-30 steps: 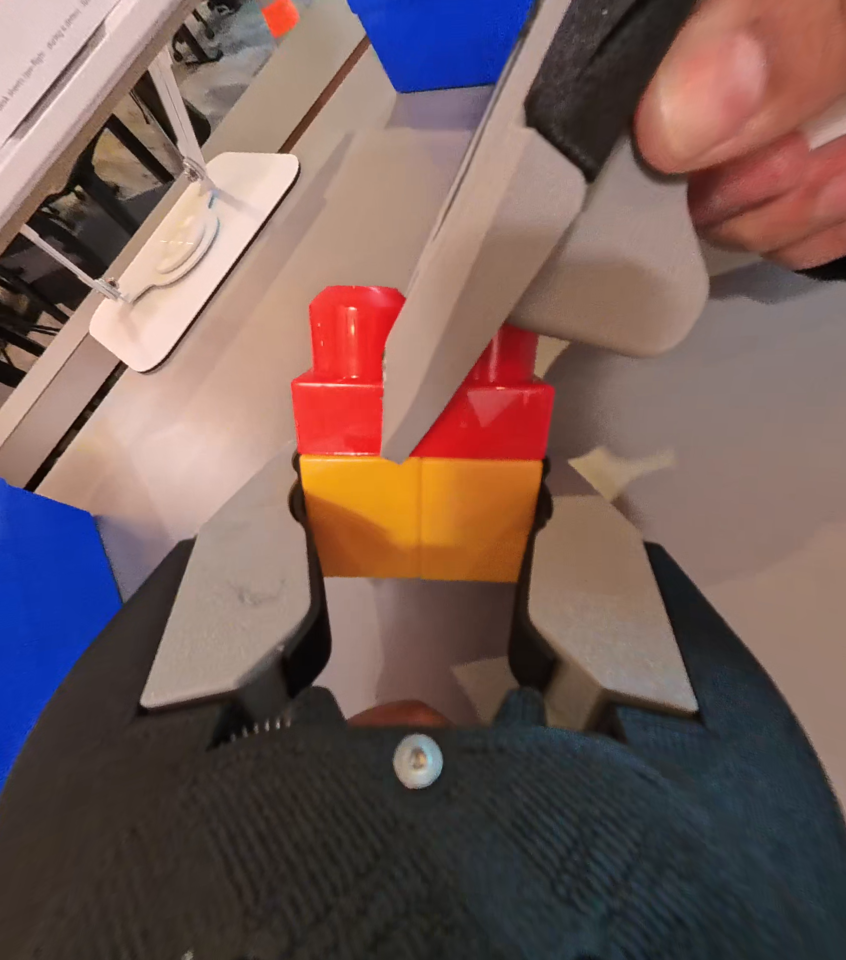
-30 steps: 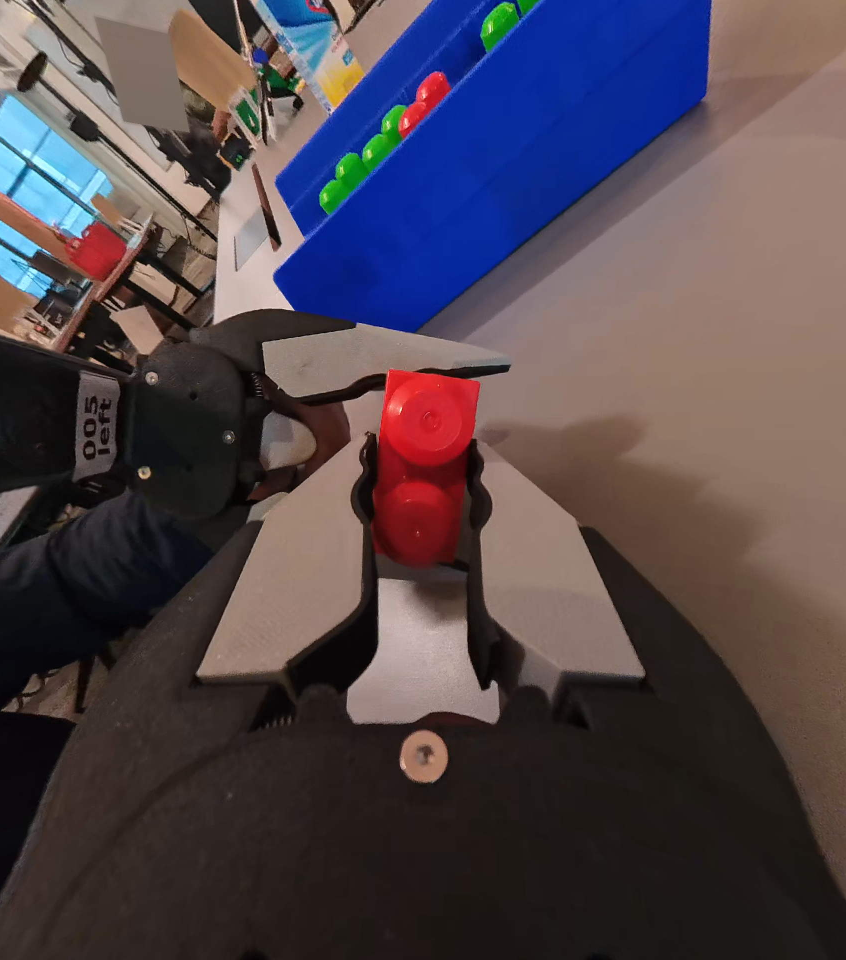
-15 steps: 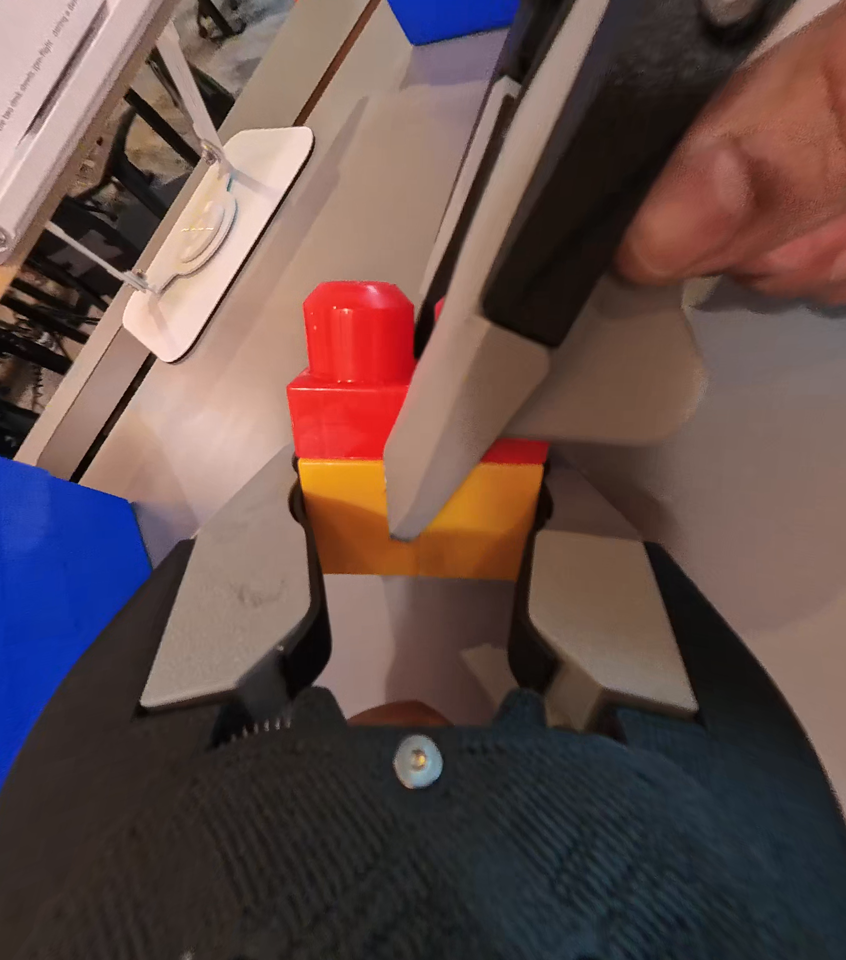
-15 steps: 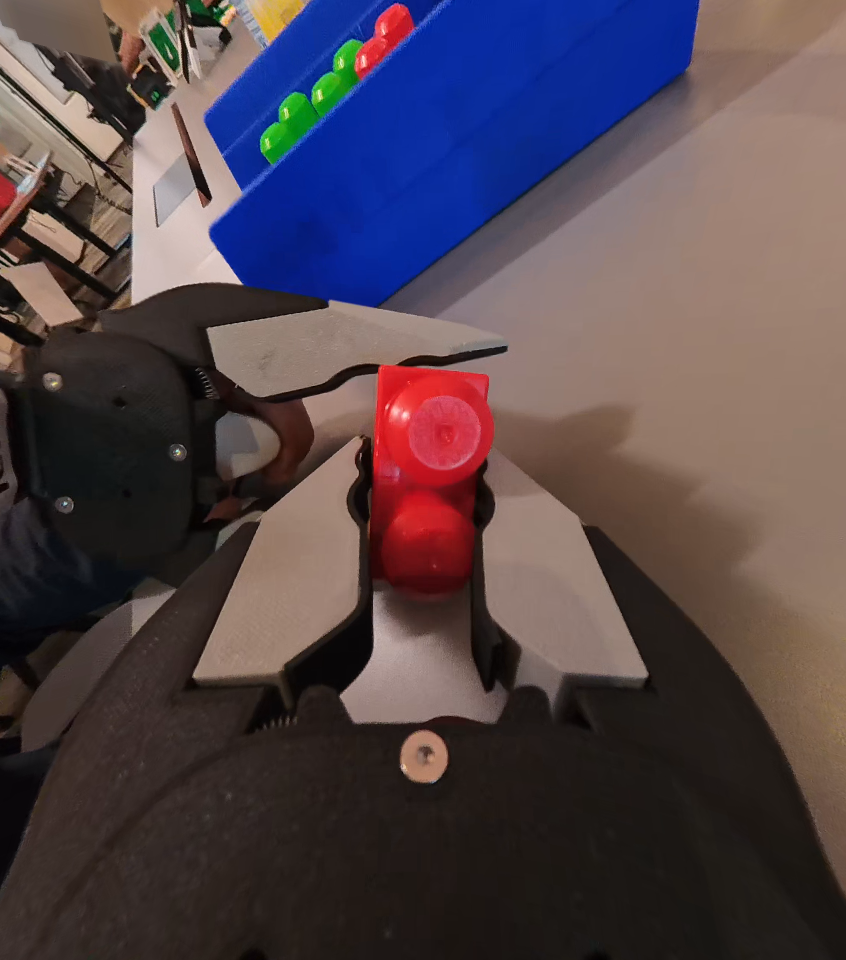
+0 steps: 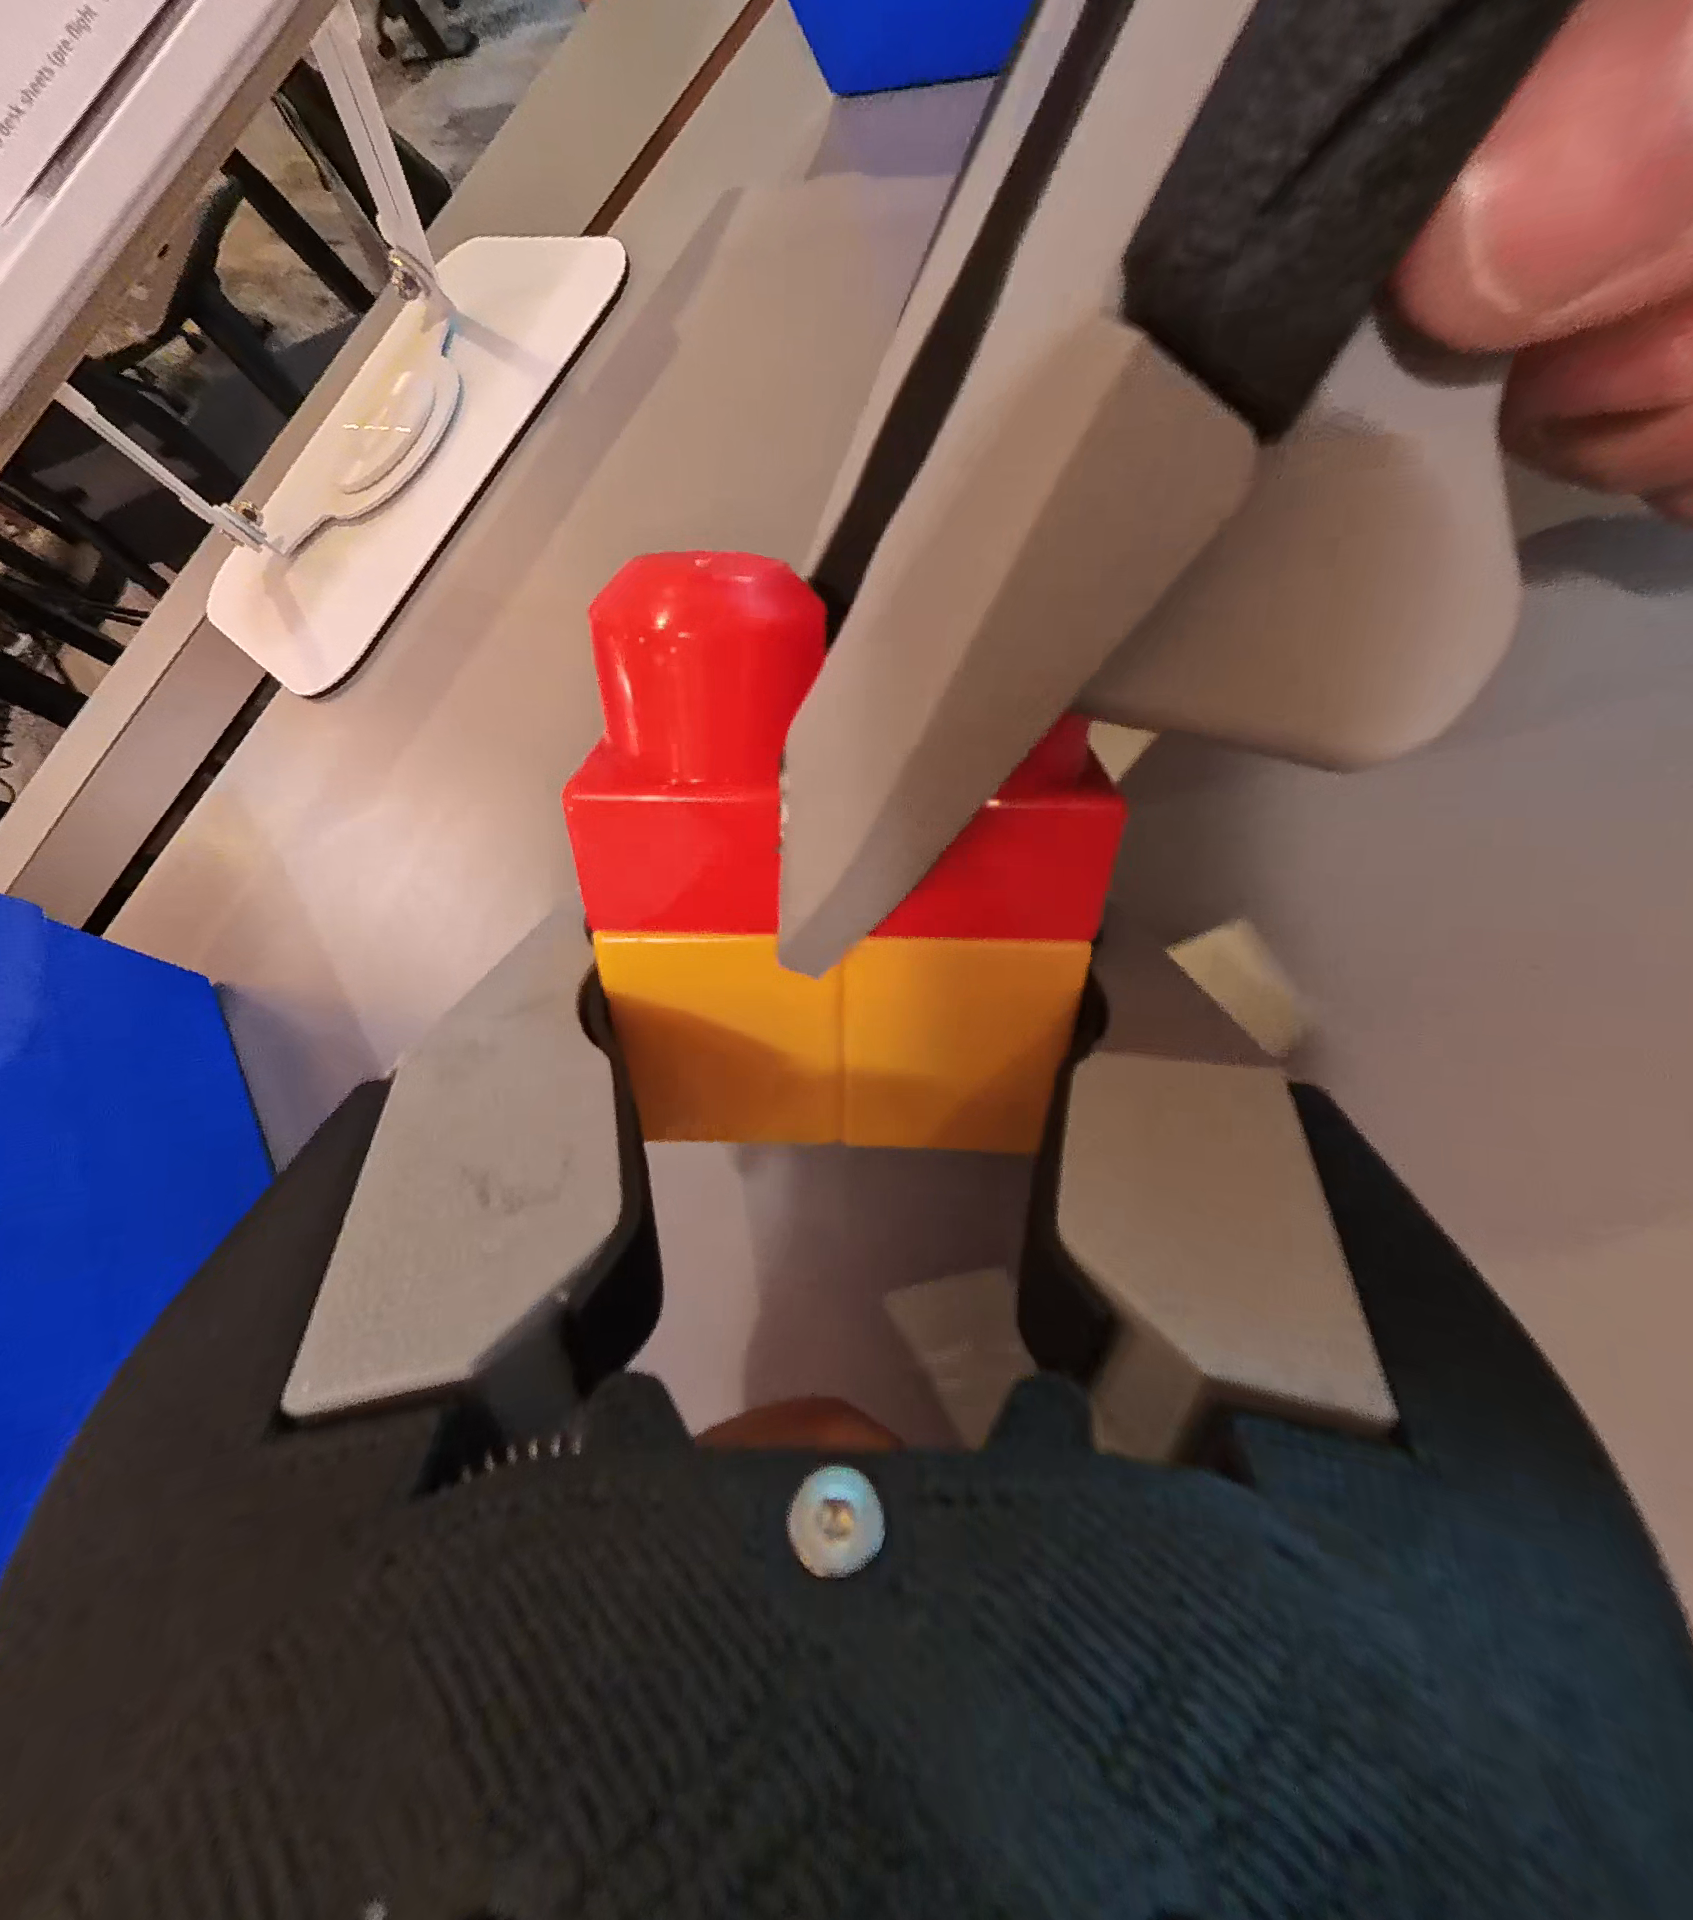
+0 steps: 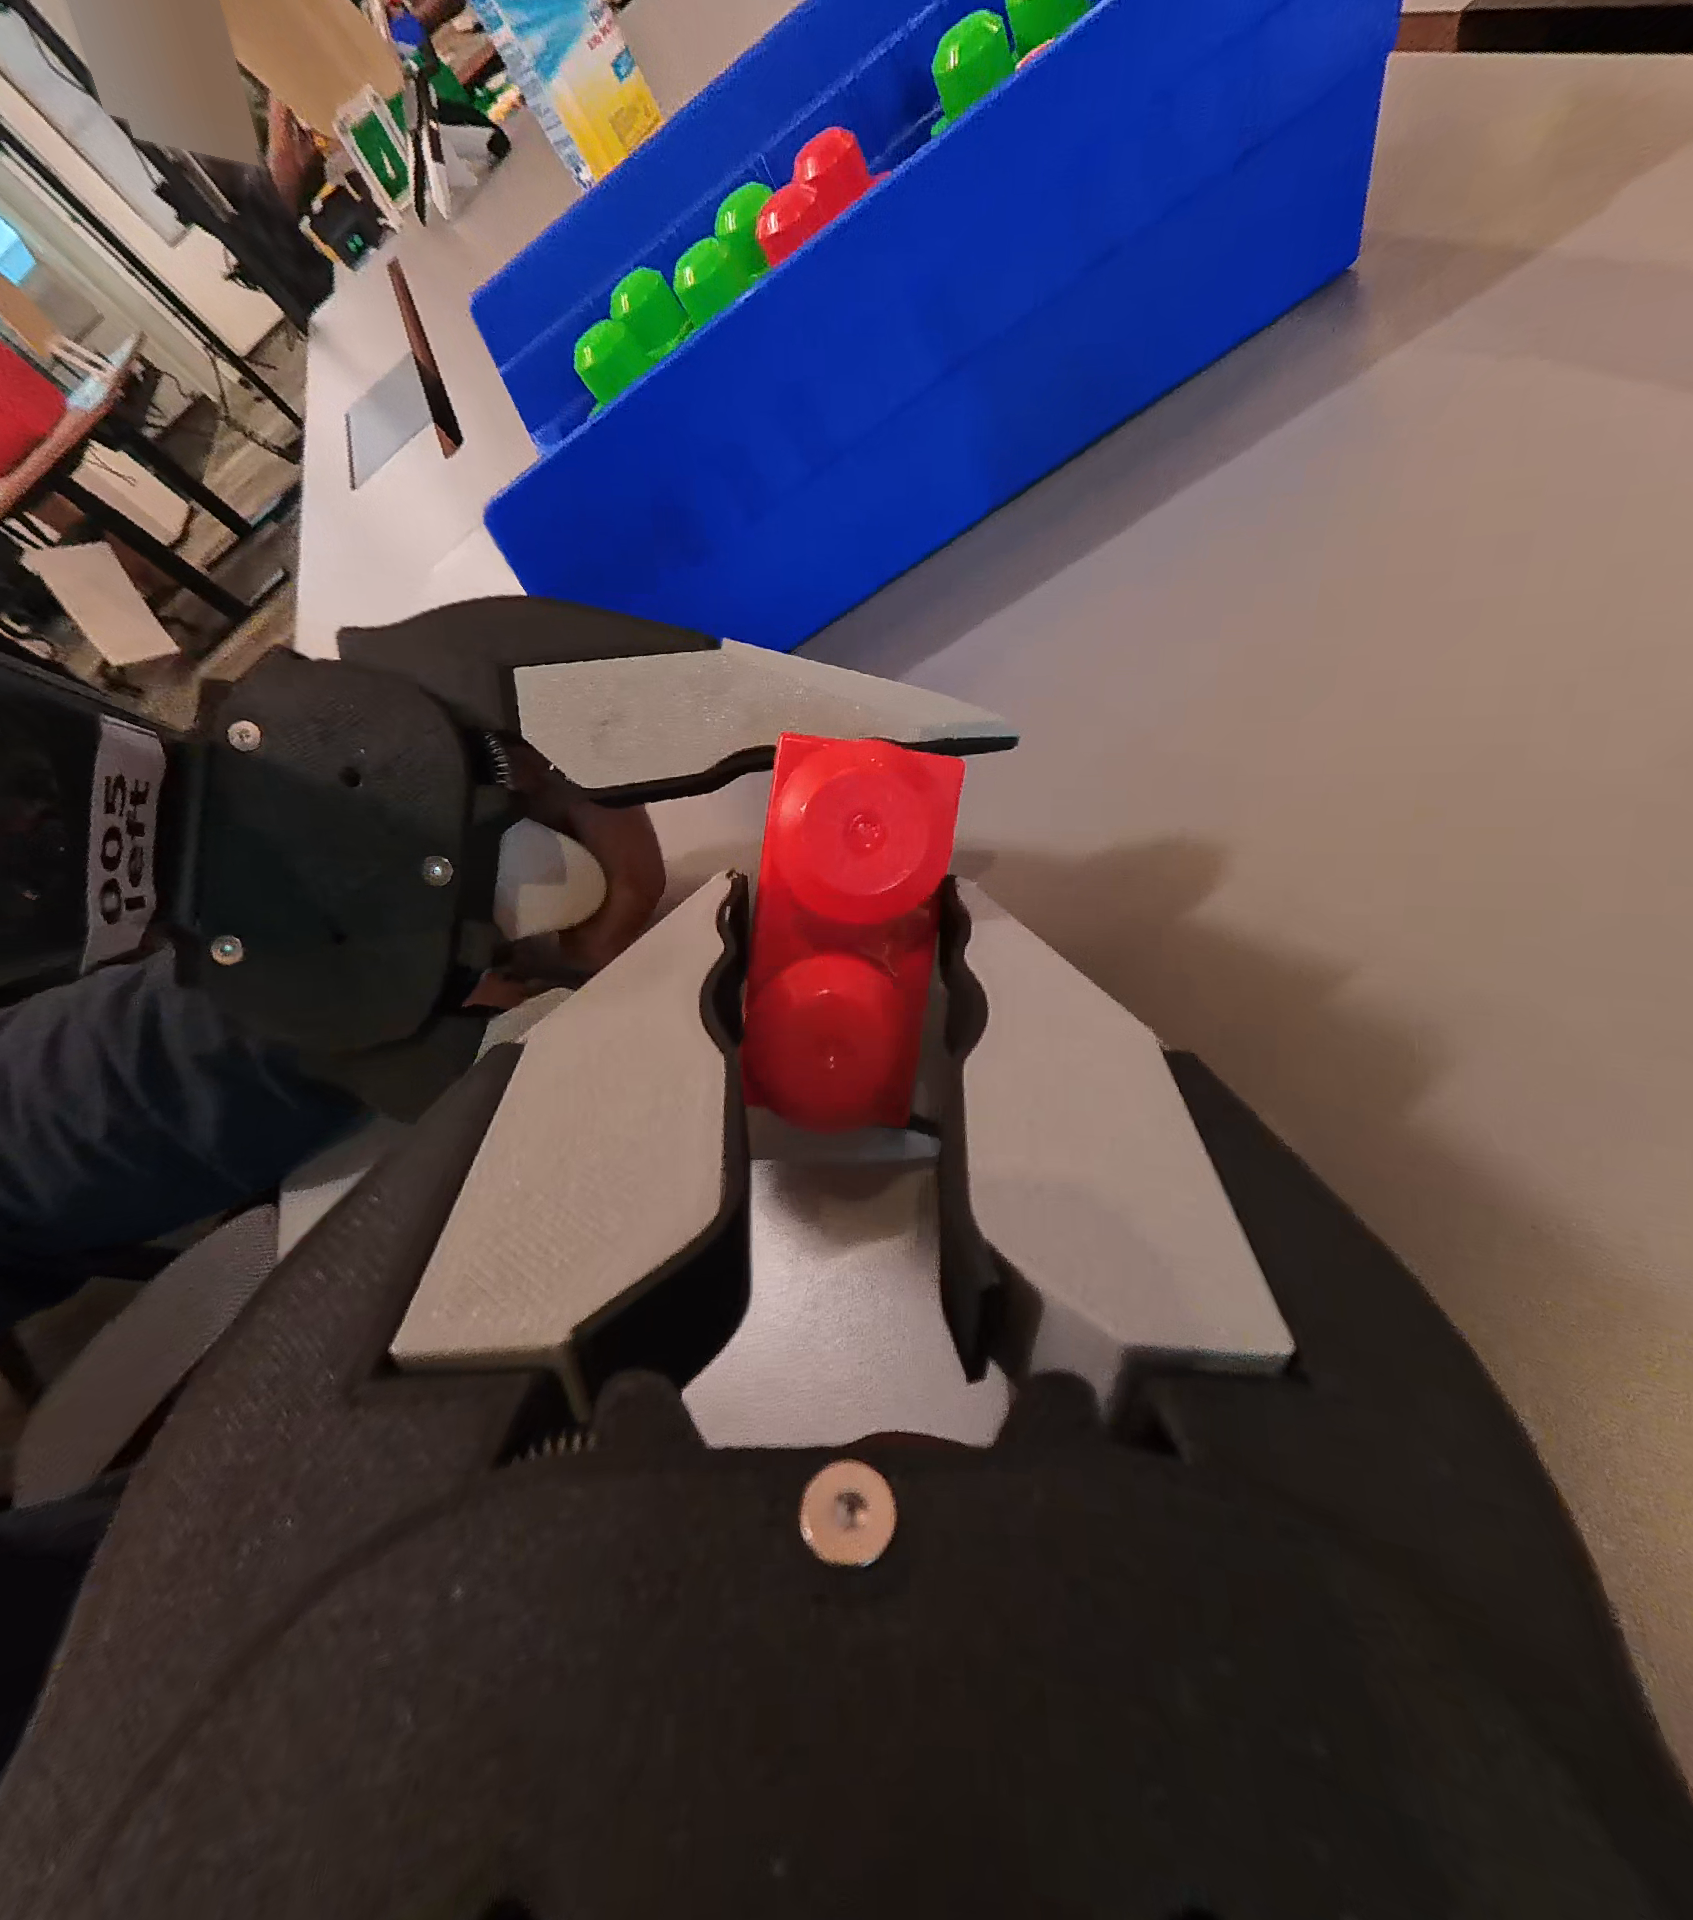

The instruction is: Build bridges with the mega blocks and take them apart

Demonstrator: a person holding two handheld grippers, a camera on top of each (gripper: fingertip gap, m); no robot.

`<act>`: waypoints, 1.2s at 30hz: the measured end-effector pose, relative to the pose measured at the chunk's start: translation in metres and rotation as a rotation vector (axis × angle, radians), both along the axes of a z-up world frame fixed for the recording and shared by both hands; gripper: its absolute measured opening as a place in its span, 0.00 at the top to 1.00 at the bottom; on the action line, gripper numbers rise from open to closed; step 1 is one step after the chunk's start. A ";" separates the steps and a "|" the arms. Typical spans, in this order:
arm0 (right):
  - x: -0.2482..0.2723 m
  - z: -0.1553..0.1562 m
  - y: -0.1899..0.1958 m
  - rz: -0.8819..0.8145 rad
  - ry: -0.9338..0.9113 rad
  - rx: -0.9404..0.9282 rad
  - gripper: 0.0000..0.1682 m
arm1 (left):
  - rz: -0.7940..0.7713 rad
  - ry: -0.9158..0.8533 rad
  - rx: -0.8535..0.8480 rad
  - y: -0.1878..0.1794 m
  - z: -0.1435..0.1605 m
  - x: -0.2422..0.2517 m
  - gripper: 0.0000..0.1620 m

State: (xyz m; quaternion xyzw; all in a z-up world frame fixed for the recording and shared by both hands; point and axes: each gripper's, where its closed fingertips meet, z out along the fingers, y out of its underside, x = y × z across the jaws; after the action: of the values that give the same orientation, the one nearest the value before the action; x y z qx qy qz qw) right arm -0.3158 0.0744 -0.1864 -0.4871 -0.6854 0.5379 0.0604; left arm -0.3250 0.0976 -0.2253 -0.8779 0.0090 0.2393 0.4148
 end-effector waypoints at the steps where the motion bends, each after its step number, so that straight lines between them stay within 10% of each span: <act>1: 0.000 0.000 0.000 -0.002 0.005 0.010 0.80 | 0.006 0.004 -0.005 0.000 -0.001 -0.001 0.48; 30: 0.002 -0.005 0.004 0.021 -0.097 -0.135 0.81 | 0.012 -0.017 -0.039 0.000 -0.003 0.005 0.47; 36: -0.003 -0.002 0.000 -0.048 0.048 0.175 0.80 | 0.049 0.002 -0.068 -0.005 -0.005 -0.004 0.48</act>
State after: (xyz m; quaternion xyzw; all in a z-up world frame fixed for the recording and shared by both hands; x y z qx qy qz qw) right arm -0.3189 0.0747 -0.1882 -0.4833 -0.7162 0.4859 0.1320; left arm -0.3295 0.0929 -0.2308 -0.8910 -0.0040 0.2499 0.3789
